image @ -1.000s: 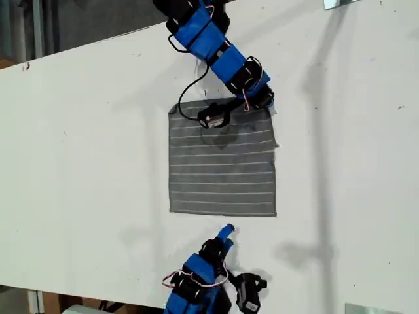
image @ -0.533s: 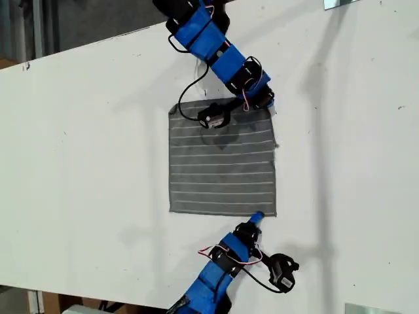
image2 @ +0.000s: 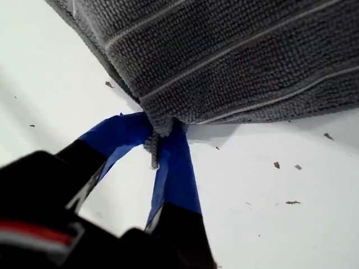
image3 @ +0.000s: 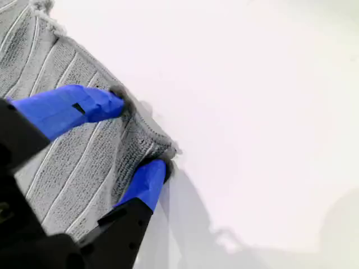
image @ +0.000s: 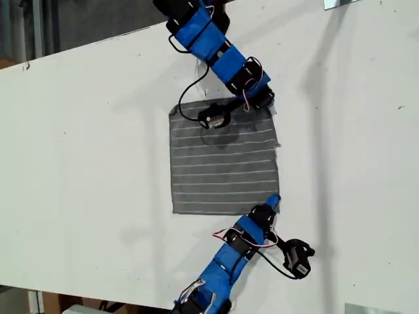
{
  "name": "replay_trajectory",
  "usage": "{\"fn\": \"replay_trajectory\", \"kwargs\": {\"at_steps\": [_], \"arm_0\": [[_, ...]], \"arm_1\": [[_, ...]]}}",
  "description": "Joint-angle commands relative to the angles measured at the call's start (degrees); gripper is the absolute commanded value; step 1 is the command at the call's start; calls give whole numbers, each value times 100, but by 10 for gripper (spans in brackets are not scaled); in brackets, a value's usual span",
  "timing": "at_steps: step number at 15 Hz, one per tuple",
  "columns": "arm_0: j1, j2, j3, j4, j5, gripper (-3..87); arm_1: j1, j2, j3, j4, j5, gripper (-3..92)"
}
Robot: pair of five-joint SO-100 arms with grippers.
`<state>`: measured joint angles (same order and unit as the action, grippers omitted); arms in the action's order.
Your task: Grasp corners of a square towel and fold twice.
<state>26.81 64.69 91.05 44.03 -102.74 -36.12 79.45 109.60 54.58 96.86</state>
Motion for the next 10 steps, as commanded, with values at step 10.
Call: {"fn": "replay_trajectory", "kwargs": {"at_steps": [10], "arm_0": [[-264, -923, -4148, 3929, 352, -1]], "arm_1": [[229, 404, -2083, 2391, -343, -1]]}}
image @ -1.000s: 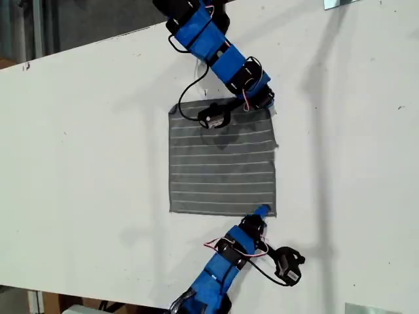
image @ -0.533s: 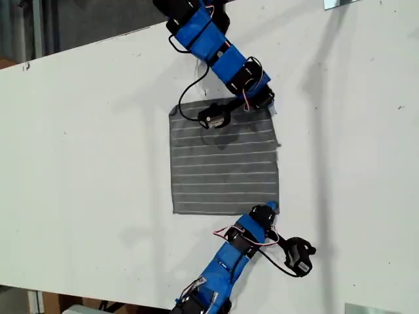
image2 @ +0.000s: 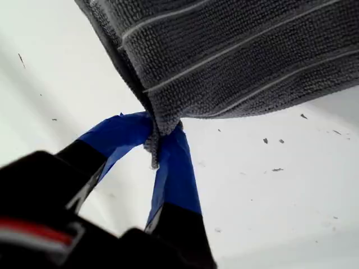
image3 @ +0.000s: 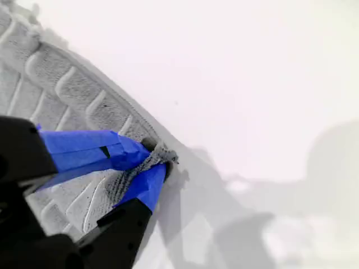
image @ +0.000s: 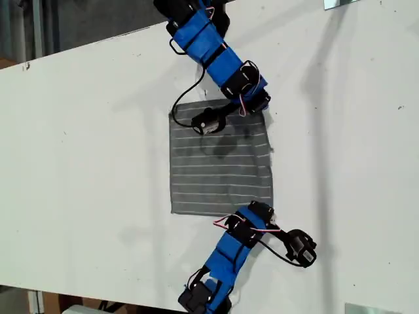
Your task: Grasp corners of a square towel and fold twice.
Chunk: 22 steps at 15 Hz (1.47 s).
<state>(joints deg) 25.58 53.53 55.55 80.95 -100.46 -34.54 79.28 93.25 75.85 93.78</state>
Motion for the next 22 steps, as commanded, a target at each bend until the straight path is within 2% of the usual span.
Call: {"fn": "replay_trajectory", "kwargs": {"at_steps": [1, 3, 5, 6, 10, 11, 13, 16, 20, 22], "arm_0": [[-176, 352, -668, 316, 211, -1], [-246, 738, -650, 457, 448, -1], [-308, 1283, -633, 149, 1283, -1], [-369, 1617, -598, 167, 1477, -1], [-940, 2988, 255, 598, 1767, -1], [-1239, 3305, 870, 475, 1793, -1], [-1767, 4008, 2417, -387, 1890, -1], [-2268, 5133, 3867, -1020, 1881, -1], [-3094, 6117, 4729, -844, 2188, -1], [-3516, 6161, 5159, -949, 2391, -1]], "arm_1": [[97, 606, -492, 387, -44, -1], [193, 809, -492, 580, -44, -1], [404, 1002, -492, 686, -220, -1], [554, 1195, -483, 826, -325, -1], [1547, 2839, 272, 782, -949, -1], [1863, 3234, 527, 598, -1160, -1], [2408, 3621, 958, 519, -1318, -1], [3059, 4034, 1802, 79, -1477, -1], [3964, 4544, 2540, -26, -1872, -1], [4351, 4702, 2909, -220, -2083, -1]]}}
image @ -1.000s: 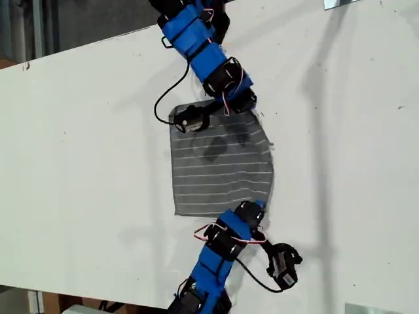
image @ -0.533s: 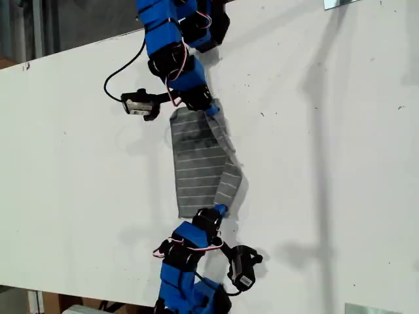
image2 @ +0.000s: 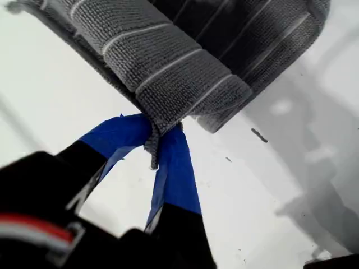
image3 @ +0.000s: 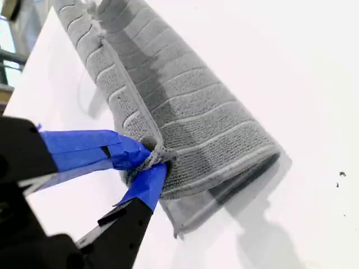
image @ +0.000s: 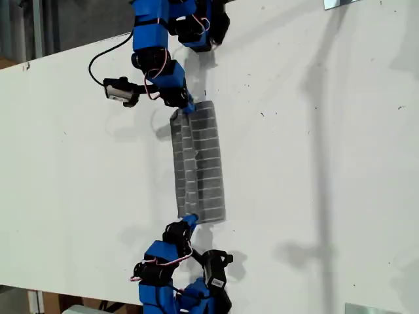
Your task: Grasp corners of a square towel and fold twice.
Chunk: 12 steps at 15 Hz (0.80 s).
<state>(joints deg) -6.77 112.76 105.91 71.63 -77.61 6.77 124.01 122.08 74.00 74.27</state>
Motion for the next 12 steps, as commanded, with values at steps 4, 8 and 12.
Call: {"fn": "replay_trajectory", "kwargs": {"at_steps": [4, 8, 12], "arm_0": [[-976, -756, 791, -686, 466, -1], [-1424, -1978, 492, -853, 598, -1], [-1714, -1969, 475, -624, 765, -1]], "arm_1": [[571, 132, 624, -501, -325, -1], [1187, -686, 791, -984, -826, -1], [1608, -2013, 606, -1468, -1178, -1]]}}
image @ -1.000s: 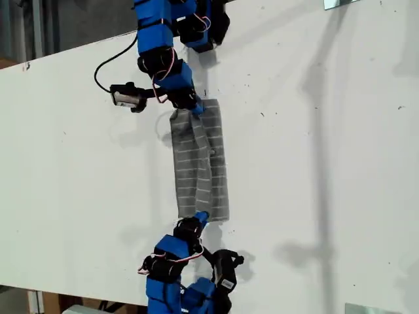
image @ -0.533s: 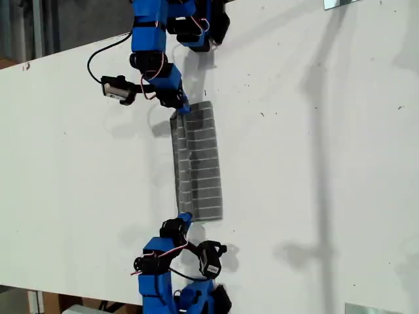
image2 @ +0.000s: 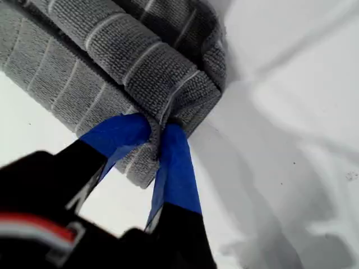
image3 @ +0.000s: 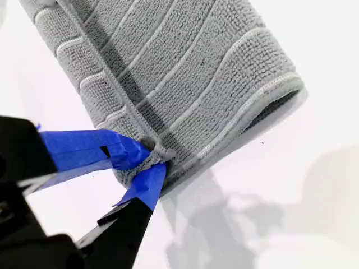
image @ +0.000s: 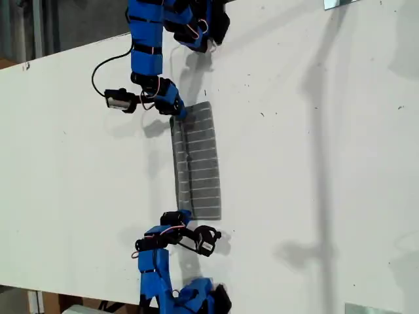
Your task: Grasp corners of a square towel and fold twice.
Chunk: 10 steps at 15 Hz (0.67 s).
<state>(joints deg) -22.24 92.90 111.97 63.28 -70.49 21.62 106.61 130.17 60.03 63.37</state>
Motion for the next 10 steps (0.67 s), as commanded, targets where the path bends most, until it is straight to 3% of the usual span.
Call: {"fn": "replay_trajectory", "kwargs": {"at_steps": [1, 10], "arm_0": [[-123, 88, -141, 325, 35, -1], [536, 940, -650, 1433, 44, -1]], "arm_1": [[-26, -413, -237, -114, -62, -1], [-738, 1635, -272, 1397, 255, -1]]}}
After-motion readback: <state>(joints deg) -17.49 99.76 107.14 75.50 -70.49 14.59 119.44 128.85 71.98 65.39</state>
